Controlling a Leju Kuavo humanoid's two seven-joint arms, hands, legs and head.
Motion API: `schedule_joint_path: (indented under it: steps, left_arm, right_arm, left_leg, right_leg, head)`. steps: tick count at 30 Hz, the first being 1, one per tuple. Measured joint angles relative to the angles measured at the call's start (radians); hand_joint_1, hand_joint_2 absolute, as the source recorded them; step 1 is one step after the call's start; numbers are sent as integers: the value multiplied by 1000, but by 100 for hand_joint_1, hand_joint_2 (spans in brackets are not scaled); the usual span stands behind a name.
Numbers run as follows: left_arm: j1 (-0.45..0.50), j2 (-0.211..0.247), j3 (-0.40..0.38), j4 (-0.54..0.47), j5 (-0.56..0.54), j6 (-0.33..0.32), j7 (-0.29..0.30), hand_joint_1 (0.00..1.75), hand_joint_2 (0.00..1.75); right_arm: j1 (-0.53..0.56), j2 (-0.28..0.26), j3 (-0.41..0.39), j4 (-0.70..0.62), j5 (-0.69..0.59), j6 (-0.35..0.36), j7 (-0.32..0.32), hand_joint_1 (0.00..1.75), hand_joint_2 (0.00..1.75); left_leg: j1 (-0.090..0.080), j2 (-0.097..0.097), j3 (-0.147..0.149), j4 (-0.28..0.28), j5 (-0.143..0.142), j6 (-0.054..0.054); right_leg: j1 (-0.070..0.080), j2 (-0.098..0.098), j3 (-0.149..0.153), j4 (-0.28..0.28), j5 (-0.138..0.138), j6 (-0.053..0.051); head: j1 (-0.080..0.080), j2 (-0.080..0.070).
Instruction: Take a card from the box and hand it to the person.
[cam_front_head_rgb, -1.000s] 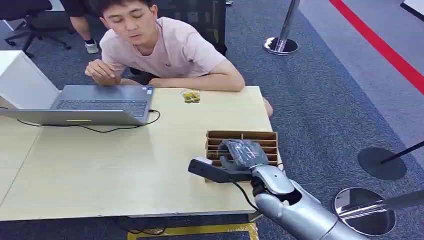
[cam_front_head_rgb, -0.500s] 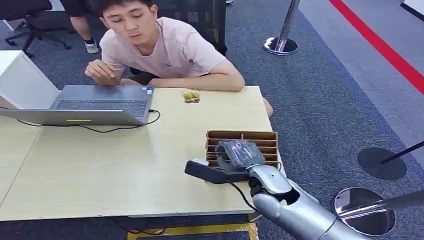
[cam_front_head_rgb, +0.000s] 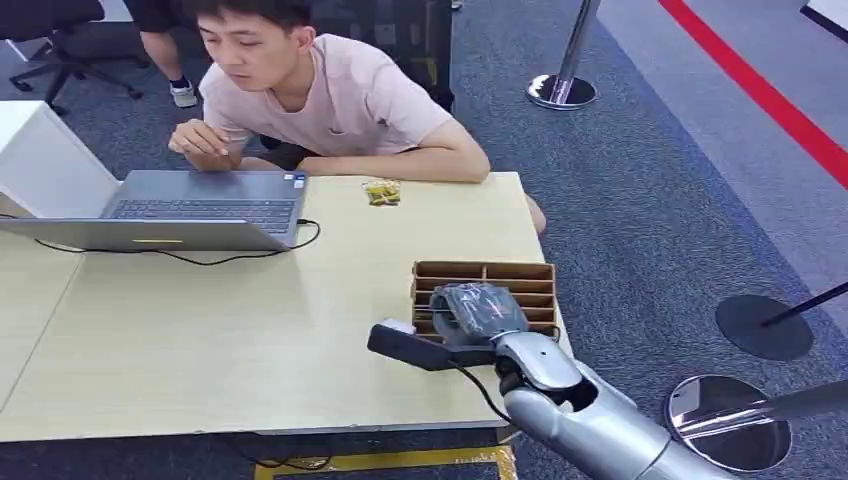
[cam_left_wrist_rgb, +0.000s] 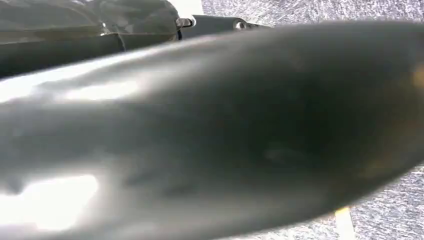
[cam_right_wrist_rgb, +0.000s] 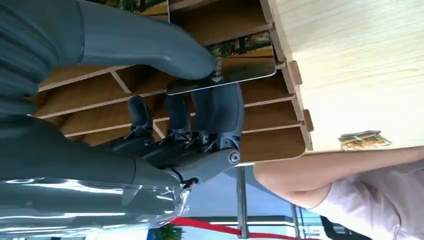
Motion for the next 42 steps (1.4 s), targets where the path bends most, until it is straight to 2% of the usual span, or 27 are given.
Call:
schedule_joint_path:
  steps: [5,6,11,29,31,42]
  left_arm:
    - [0,0,0,0,0,0,-6,0,0]
    - [0,0,0,0,0,0,-8,0,175]
    - [0,0,0,0,0,0,-15,0,175]
    - [0,0,0,0,1,0,-30,0,175]
    - [0,0,0,0,1,0,-30,0,175]
    - [0,2,1,0,15,19,-33,0,175]
  right_arm:
    - [0,0,4,0,0,1,0,150,175]
    - [0,0,4,0,0,2,0,150,175]
    - [0,-2,4,0,0,3,2,157,175]
    - [0,-4,5,0,0,3,3,157,175]
    - [0,-4,5,0,0,3,3,175,175]
    - [1,-7,4,-2,-8,-17,-4,175,175]
  left_leg:
    - [0,0,0,0,0,0]
    - [0,0,0,0,0,0]
    - [0,0,0,0,0,0]
    - [0,0,0,0,0,0]
    - [0,0,0,0,0,0]
    - [0,0,0,0,0,0]
  right_leg:
    - [0,0,0,0,0,0]
    - [0,0,0,0,0,0]
    - [0,0,0,0,0,0]
    - [0,0,0,0,0,0]
    - [0,0,0,0,0,0]
    - [0,0,0,0,0,0]
  head:
    - [0,0]
    - [0,0]
    - [0,0]
    - [0,0]
    - [0,0]
    - [0,0]
